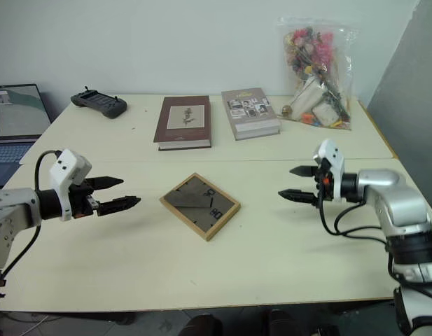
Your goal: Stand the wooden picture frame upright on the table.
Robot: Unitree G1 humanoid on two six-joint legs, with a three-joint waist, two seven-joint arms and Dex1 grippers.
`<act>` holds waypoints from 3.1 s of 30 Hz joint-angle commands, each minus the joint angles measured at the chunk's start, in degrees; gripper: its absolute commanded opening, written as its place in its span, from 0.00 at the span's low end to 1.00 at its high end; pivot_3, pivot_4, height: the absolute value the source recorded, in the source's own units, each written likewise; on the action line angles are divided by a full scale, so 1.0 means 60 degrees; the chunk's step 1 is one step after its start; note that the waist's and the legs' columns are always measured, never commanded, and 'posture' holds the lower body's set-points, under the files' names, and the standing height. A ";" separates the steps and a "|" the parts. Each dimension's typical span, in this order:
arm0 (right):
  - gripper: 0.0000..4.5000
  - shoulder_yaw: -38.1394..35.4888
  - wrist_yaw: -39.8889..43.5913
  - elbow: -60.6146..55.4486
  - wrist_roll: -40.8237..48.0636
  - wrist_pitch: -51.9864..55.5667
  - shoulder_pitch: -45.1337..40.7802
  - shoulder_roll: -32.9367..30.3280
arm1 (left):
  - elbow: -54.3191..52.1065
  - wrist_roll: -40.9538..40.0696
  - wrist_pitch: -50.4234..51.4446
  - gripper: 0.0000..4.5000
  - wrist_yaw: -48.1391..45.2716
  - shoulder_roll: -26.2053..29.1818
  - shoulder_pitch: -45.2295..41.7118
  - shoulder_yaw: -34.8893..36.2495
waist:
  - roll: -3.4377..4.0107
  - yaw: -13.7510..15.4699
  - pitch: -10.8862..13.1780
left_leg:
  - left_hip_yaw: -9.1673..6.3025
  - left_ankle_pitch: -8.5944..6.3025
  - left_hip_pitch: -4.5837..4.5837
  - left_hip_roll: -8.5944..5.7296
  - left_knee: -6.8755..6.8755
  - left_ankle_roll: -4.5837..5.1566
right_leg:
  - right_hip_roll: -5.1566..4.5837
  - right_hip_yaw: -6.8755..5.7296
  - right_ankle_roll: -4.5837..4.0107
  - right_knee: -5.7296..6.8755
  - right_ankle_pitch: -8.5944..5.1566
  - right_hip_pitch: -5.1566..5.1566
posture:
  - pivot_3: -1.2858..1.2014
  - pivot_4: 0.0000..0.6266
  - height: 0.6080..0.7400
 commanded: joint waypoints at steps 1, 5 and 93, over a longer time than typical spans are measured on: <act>0.99 0.0238 0.0438 0.0510 -0.0188 -0.0200 -0.0486 0.0103 | 0.0080 0.0246 -0.0383 1.00 -0.0107 0.0177 -0.0189 0.0033 | 0.0000 0.0005 0.0000 | 0.0000 0.0000 -0.0003 0.0000 0.0000 0.0000 | -0.0001 -0.0001 0.0000 0.0000 0.0000 -0.0001 | 0.52 0.24 1.00; 0.99 0.0564 0.0446 0.1072 -0.0746 -0.0889 -0.0597 0.0293 | 0.0055 0.0305 -0.0226 1.00 0.0320 -0.0080 -0.0172 0.0154 | 0.0000 0.0006 0.0000 | 0.0002 0.0000 -0.0018 0.0001 0.0005 0.0000 | -0.0003 0.0002 0.0000 0.0005 0.0000 -0.0018 | 0.52 0.24 1.00; 0.01 0.2307 -0.0262 0.1433 -0.3527 -0.2039 -0.0242 0.2869 | -0.0477 0.3028 -0.1022 0.00 -0.0631 -0.2963 -0.1495 -0.4517 | -0.0012 -0.0161 -0.0012 | -0.0004 0.0003 -0.0036 -0.0009 0.0026 -0.0005 | -0.0005 0.0006 0.0000 0.0027 0.0002 -0.0038 | 0.52 0.24 1.00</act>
